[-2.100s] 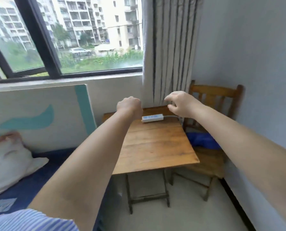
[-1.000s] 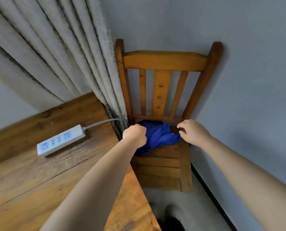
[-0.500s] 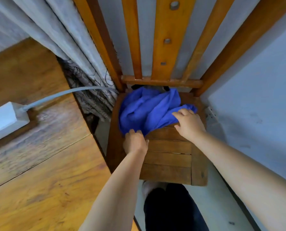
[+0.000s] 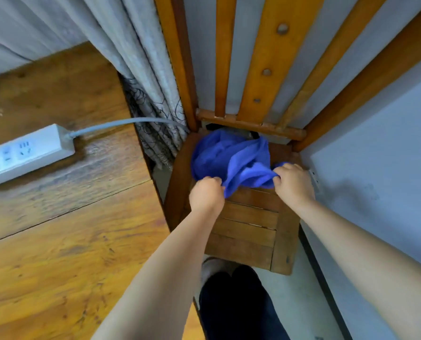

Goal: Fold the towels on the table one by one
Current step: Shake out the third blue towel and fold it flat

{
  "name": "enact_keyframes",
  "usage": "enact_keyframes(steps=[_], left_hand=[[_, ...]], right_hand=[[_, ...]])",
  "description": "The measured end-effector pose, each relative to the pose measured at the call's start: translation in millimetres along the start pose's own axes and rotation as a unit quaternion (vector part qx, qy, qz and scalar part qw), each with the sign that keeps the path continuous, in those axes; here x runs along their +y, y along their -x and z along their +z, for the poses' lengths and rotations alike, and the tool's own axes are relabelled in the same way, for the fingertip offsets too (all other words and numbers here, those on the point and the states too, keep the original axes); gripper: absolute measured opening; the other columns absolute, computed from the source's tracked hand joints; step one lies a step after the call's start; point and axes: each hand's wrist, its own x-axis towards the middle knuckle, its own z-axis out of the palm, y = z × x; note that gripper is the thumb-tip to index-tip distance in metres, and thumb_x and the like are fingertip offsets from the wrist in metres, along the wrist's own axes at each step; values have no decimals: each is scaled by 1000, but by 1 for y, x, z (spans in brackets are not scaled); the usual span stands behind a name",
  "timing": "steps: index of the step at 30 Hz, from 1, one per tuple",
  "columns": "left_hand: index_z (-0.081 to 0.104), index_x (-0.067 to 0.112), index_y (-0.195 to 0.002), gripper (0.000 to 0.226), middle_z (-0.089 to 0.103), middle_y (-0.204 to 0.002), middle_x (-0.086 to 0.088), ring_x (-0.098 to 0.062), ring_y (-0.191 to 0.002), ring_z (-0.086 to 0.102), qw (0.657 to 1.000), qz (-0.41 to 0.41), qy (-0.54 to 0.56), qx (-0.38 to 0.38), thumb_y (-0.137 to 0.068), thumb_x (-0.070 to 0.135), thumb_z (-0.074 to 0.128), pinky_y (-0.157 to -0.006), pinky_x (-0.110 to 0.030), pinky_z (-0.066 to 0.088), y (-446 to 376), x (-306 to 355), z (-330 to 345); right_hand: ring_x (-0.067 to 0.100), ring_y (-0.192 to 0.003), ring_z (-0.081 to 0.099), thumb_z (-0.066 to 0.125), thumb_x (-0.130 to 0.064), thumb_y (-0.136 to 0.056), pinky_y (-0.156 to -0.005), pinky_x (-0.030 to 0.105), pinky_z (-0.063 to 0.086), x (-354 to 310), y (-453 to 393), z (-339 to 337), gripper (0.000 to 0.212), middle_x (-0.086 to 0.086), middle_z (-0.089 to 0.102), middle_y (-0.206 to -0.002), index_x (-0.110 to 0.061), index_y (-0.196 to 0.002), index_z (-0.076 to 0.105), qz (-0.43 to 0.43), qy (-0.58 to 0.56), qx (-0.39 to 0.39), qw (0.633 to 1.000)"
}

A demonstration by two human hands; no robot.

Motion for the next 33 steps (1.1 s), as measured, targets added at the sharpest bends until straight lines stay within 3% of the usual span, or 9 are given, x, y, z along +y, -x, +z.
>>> enact_keyframes(steps=[4, 10, 13, 17, 21, 25, 29, 33], left_hand=[[62, 6, -99, 25, 62, -106, -13, -31, -100, 56, 996, 20, 73, 45, -95, 21, 43, -68, -29, 36, 27, 17, -60], [64, 5, -89, 25, 61, -83, -10, -27, -81, 53, 974, 18, 147, 170, -95, 20, 44, -64, -28, 33, 84, 32, -170], [59, 8, -77, 23, 48, -62, 1, -20, -70, 44, 949, 14, 204, 242, -93, 17, 46, -53, -26, 29, 121, 23, -219], [58, 12, -74, 18, 51, -66, -4, -20, -70, 44, 901, 20, 258, 348, -90, 13, 51, -59, -24, 28, 178, 0, -293], [67, 0, -83, 19, 53, -67, -3, -15, -62, 46, 841, 45, 271, 465, -89, 12, 54, -56, -20, 32, 244, -34, -362], [67, -3, -89, 20, 54, -72, -3, -16, -71, 46, 796, 49, 271, 540, -90, 11, 52, -57, -20, 31, 308, -83, -402], [63, -4, -88, 22, 46, -59, 9, -19, -70, 44, 747, 29, 312, 587, -93, 10, 47, -58, -23, 28, 364, -141, -417], [63, -3, -90, 21, 51, -67, 0, -17, -74, 46, 746, 7, 322, 583, -92, 11, 48, -64, -23, 33, 417, -218, -427]], right_hand=[[33, -108, 50, 45, -8, -88, -87, 38, 35, -10, 12, -62, 26, 15, 61, -108, -4, -106, 63, 19, -31, 30, 999], [34, -100, 54, 47, -7, -87, -82, 38, 40, -50, 35, -178, 24, 17, 64, -100, -4, -102, 65, -37, -88, 101, 990], [34, -101, 56, 49, -9, -88, -83, 40, 42, -82, 46, -227, 24, 16, 65, -102, -3, -105, 65, -82, -119, 129, 981], [33, -102, 57, 52, -8, -86, -87, 40, 43, -145, 68, -292, 24, 17, 66, -107, -2, -105, 66, -157, -180, 192, 952], [34, -92, 58, 53, -3, -82, -74, 33, 40, -221, 105, -340, 20, 20, 68, -95, 0, -94, 68, -232, -239, 257, 907], [35, -92, 58, 52, 0, -80, -77, 34, 39, -307, 151, -367, 20, 24, 67, -94, 3, -92, 68, -298, -270, 297, 866], [35, -94, 58, 52, 0, -80, -79, 34, 40, -380, 192, -374, 20, 23, 67, -96, 3, -92, 68, -332, -283, 311, 844], [37, -90, 57, 54, -3, -80, -73, 35, 40, -446, 232, -360, 16, 24, 67, -86, 2, -84, 68, -366, -237, 290, 852]])
